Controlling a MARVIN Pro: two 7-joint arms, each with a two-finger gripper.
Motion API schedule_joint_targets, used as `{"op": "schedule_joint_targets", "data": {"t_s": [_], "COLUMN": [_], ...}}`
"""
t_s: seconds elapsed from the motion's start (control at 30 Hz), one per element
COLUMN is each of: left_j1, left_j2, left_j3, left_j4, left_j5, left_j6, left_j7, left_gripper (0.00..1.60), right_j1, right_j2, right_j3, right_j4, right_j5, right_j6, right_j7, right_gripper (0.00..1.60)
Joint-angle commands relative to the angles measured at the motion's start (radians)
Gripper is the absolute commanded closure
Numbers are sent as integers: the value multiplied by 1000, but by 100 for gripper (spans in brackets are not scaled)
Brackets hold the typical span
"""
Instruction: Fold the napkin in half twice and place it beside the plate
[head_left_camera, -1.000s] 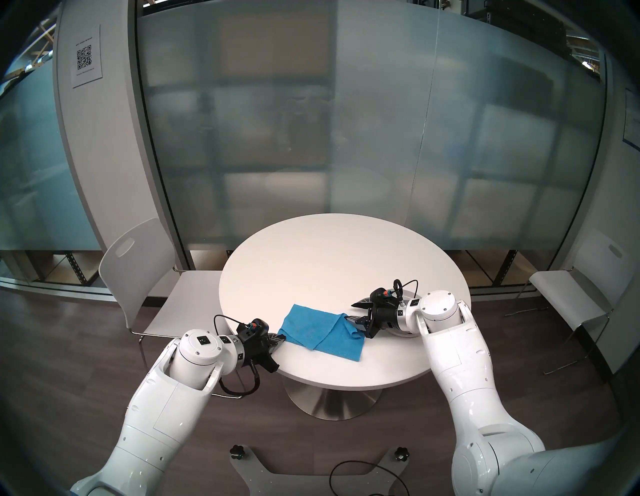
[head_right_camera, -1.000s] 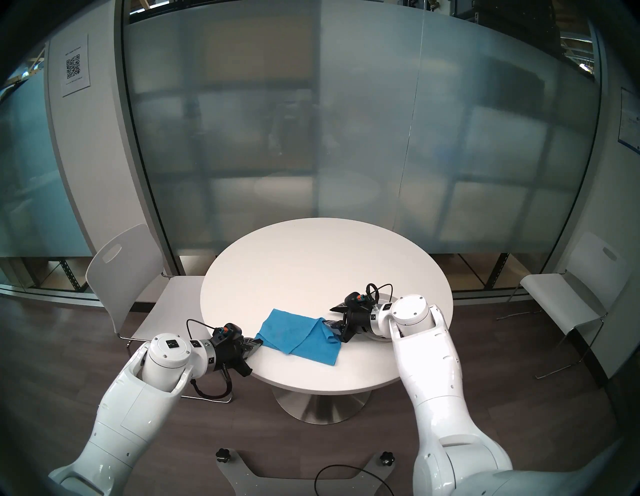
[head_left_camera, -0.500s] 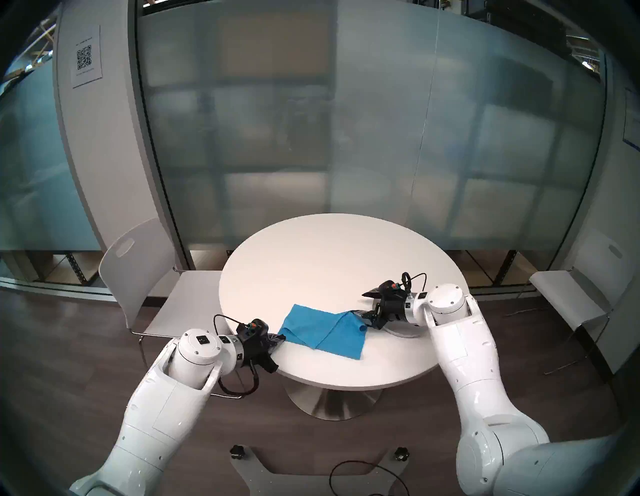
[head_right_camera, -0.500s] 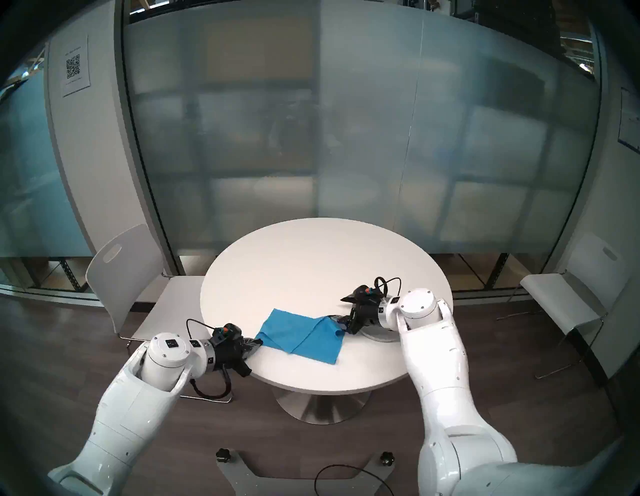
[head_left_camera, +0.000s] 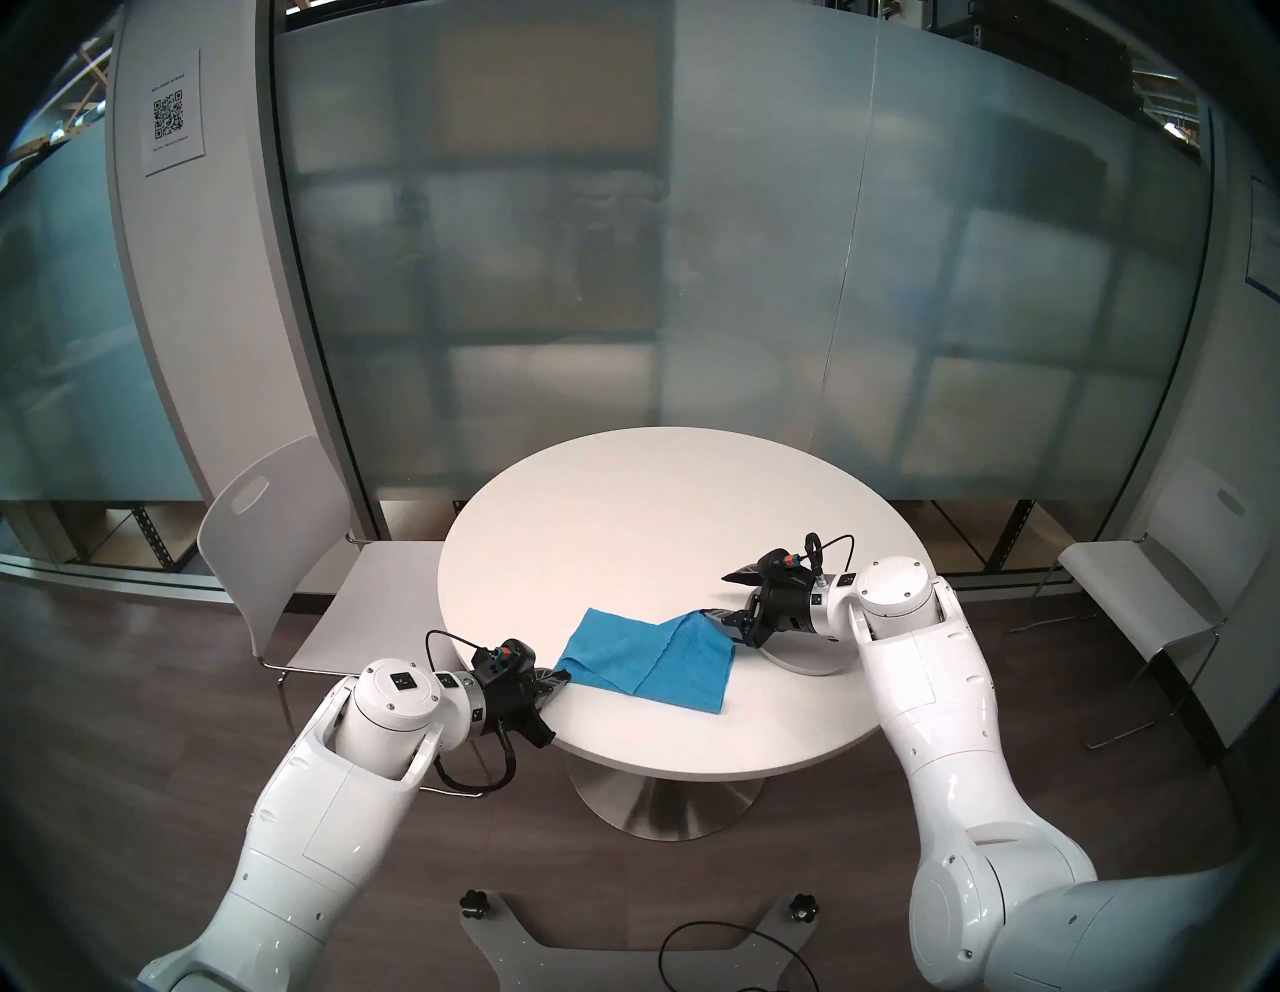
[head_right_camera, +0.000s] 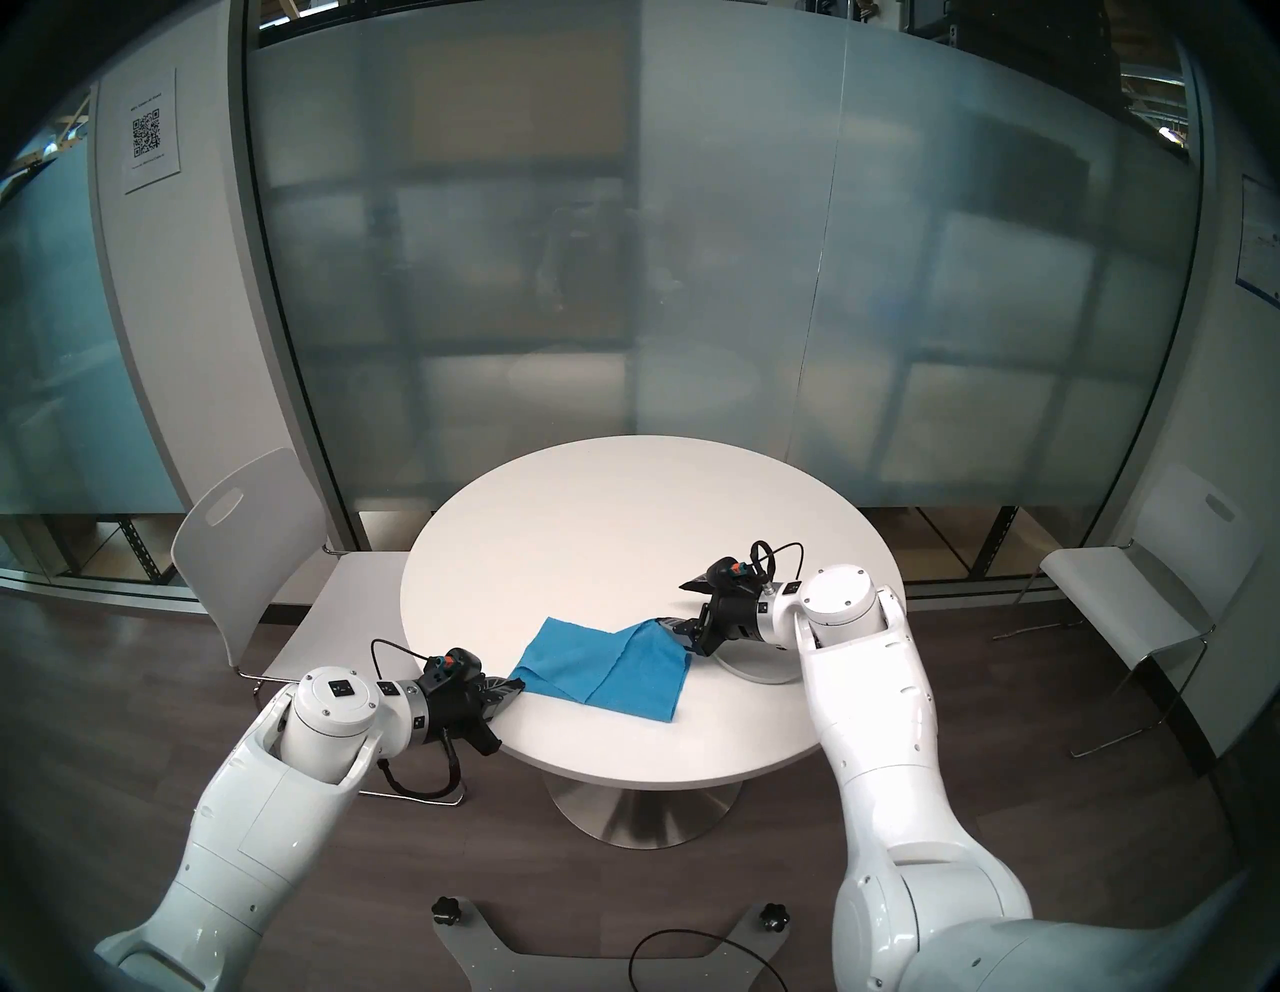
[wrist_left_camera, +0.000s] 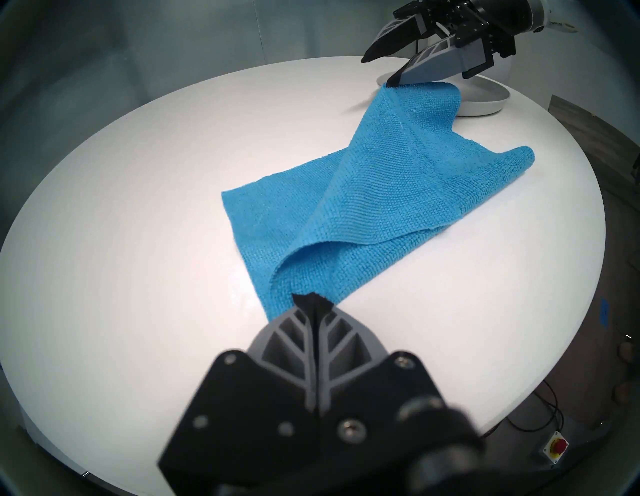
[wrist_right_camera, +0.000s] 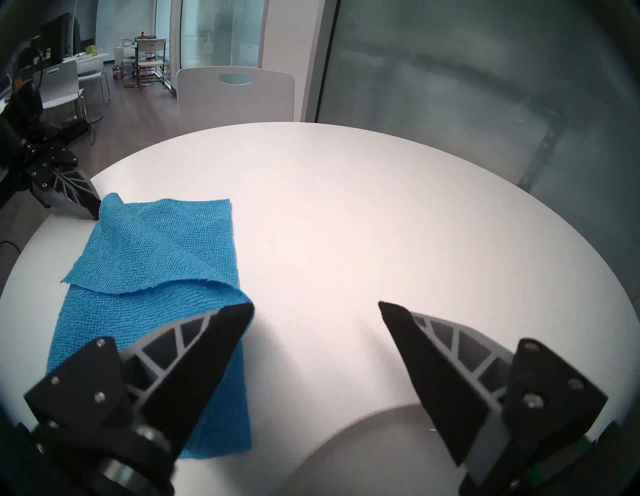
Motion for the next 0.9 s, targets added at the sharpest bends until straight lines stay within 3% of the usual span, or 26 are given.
{"op": "schedule_joint_targets", "data": {"t_s": [0.0,0.1,0.17,0.43,0.63,0.87], "left_j1": [2,-22,-37,-96,-123,-130], "left_j2": [59,86,98,138,144,148], "left_j3": [40,67,81,119,136,146], "left_j4": [25,28,31,28,34,41], "left_j5": [45,69,81,105,114,114], "left_j6": [12,26,34,67,71,71], "left_j7": [-40,-67,-82,-156,-181,-193], "left_gripper": [160,160,160,160,160,160], "right_j1": [-1,-14,-19,0,32,73], "right_j2": [-16,-18,-20,-34,-46,-46], "right_j3": [-4,-1,9,83,147,188], "right_j4": [-63,-78,-84,-61,-21,33], "right_j5": [15,21,30,80,130,152], "right_j6": [13,22,41,145,259,336], "right_j7": [25,44,58,92,145,171], "right_gripper": [13,11,0,0,0,0]}}
